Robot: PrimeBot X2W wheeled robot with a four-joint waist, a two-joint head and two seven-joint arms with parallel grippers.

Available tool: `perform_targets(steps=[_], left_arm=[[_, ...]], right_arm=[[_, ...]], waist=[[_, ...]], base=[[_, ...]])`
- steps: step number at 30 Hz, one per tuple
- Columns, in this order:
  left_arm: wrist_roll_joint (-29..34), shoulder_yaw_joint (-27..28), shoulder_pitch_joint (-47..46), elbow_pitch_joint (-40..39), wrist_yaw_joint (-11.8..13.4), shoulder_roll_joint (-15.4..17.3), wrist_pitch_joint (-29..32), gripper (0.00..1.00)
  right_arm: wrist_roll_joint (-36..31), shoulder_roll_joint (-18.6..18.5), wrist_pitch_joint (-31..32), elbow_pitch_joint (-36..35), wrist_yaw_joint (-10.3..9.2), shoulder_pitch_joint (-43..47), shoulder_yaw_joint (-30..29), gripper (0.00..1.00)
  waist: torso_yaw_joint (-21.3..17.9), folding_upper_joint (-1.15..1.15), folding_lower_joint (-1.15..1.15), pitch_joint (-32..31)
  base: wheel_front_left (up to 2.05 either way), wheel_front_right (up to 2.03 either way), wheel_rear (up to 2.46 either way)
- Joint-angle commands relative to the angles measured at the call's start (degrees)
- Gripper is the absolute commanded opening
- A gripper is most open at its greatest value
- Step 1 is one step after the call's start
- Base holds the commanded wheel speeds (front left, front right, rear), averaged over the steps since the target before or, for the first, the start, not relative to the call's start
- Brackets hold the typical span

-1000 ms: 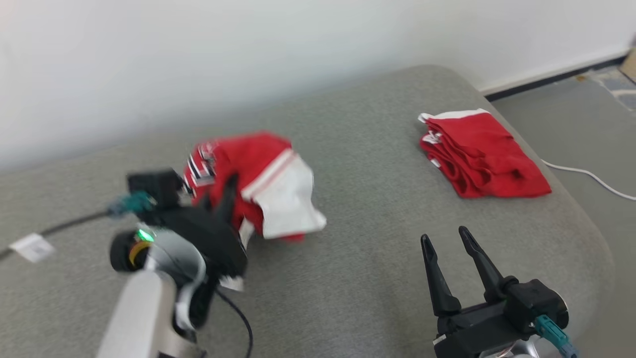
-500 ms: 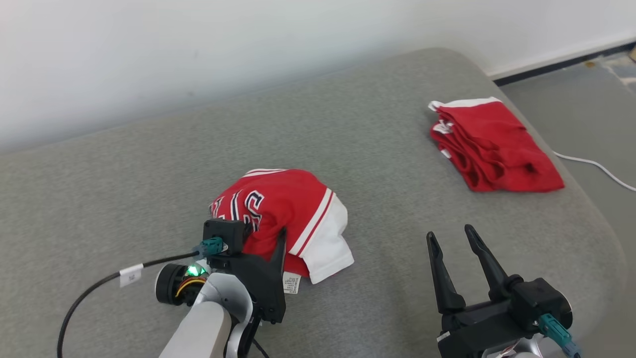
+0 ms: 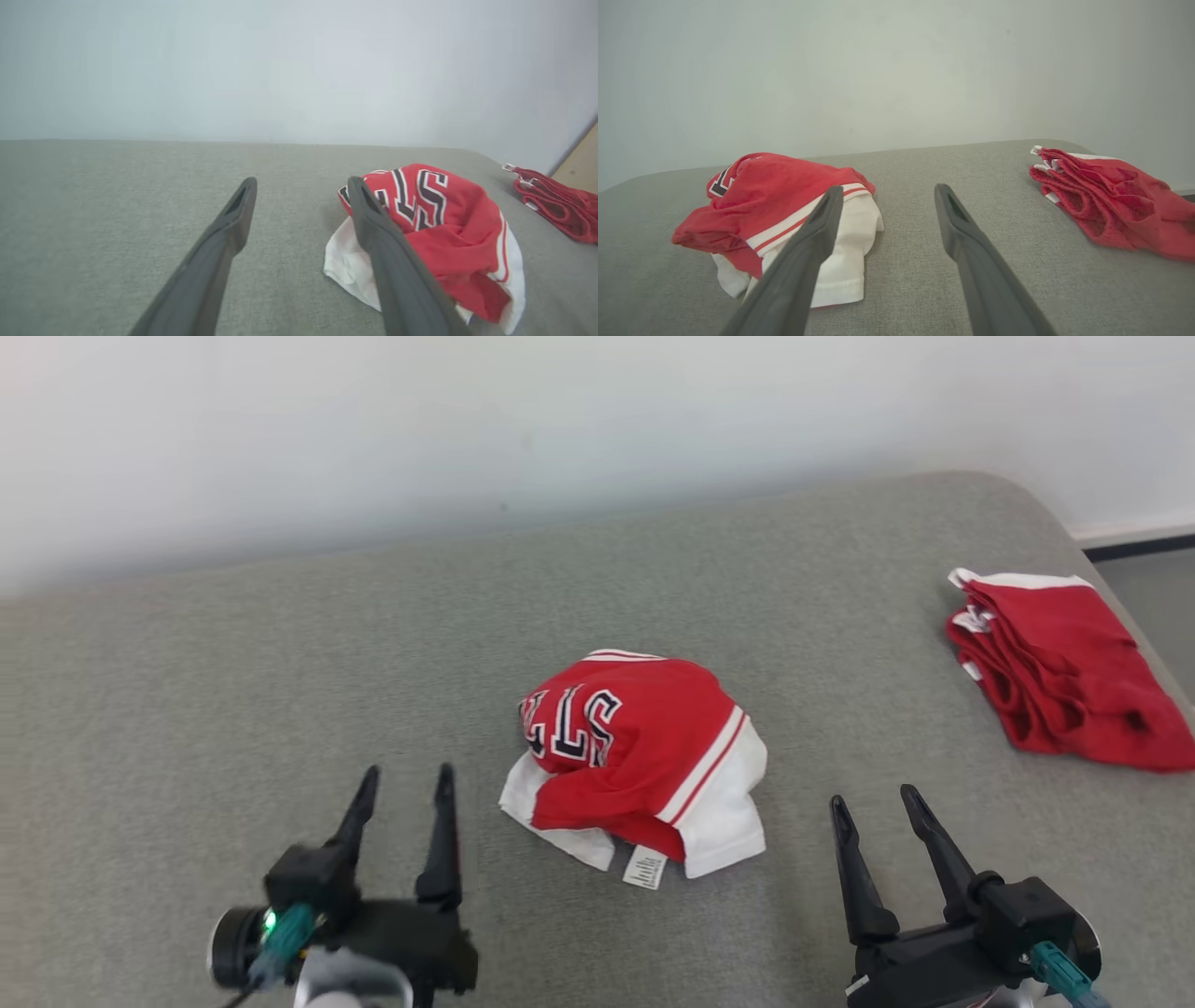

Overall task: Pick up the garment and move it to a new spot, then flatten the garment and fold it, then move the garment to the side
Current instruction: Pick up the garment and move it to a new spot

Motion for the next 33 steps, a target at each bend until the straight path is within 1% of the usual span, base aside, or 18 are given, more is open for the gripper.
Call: perform_targets(steps=[1,4,7,12,18,24,27,33], left_arm=[[-0.2,0.9,2.3,-0.6,0.9,0.2,-2.5,1.00],[0.1,3.4,5.5,-2.5,1.8,0.5,-6.5,1.00],[1.2,6.0,9.1,-4.4,1.3,1.2,-7.4,1.00],[5.1,11.3,14.5,-10.8,-1.1,0.9,-7.4,1.00],[9.2,16.3,19.4,-13.9,-4.7,-0.3,-7.4,1.00],[11.9,19.5,22.3,-13.2,-7.3,-1.2,-7.4,1.00],[13.5,20.4,23.3,-12.3,-8.0,-1.5,-7.4,1.00],[14.6,21.4,24.3,-11.2,-8.9,-1.7,-7.4,1.00]], right_arm=[[-0.3,-0.1,-0.5,0.7,-0.14,0.9,-0.3,1.00],[0.1,-0.4,-1.2,2.1,-0.14,1.7,-1.1,1.00],[0.3,-0.3,-1.9,3.2,-0.14,2.8,-1.9,1.00],[0.5,-0.2,-2.6,4.2,-0.14,3.4,-3.0,1.00],[0.6,-0.2,-3.2,5.2,-0.14,3.7,-3.1,1.00],[0.8,-0.1,-2.9,6.2,-0.14,4.8,-3.4,1.00],[0.9,-0.3,-2.5,6.6,-0.14,5.0,-3.1,1.00],[1.1,-0.5,-2.6,7.0,-0.14,5.4,-3.3,1.00]], waist=[[2.9,0.00,0.00,-1.8],[4.1,0.00,0.00,-3.2],[5.0,0.00,0.00,-4.6],[5.7,0.00,0.00,-4.9],[5.6,0.00,0.00,-5.2],[5.9,0.00,0.00,-5.5],[5.7,0.00,0.00,-5.7],[5.5,0.00,0.00,-5.8]], base=[[0.00,0.00,0.00],[0.00,0.00,0.00],[0.00,0.00,0.00],[0.00,0.00,0.00],[0.00,0.00,0.00],[0.00,0.00,0.00],[0.00,0.00,0.00],[0.00,0.00,0.00]])
